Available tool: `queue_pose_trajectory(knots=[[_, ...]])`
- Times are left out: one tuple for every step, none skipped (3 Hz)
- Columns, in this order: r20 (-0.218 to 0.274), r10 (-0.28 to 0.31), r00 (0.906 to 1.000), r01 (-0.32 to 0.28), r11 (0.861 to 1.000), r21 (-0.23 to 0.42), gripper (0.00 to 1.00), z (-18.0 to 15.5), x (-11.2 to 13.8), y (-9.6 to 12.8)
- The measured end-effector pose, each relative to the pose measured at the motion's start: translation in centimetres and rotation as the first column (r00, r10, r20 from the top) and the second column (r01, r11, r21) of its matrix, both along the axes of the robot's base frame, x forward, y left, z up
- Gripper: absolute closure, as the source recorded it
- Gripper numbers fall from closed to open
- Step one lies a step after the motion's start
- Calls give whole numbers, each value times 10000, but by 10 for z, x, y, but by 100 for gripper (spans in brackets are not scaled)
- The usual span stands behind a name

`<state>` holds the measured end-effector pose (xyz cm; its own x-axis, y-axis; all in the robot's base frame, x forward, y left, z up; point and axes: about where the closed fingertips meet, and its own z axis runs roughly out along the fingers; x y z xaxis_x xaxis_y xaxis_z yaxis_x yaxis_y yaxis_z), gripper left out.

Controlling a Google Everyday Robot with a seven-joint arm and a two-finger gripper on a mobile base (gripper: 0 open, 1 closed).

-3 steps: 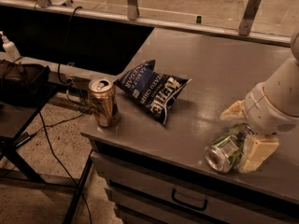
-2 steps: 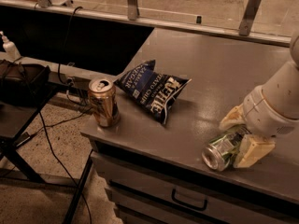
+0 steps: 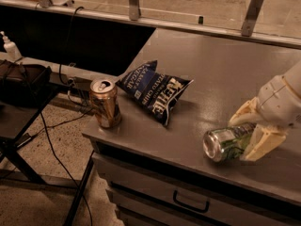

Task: Pick green can

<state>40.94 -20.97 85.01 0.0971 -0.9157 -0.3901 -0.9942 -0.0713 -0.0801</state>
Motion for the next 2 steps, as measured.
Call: queue_pose_trajectory(knots=[[309,-93,9995,62,9953,971,100,41,7,-5],[642,-271,9976,143,9815,1908,100,72,11,-9]])
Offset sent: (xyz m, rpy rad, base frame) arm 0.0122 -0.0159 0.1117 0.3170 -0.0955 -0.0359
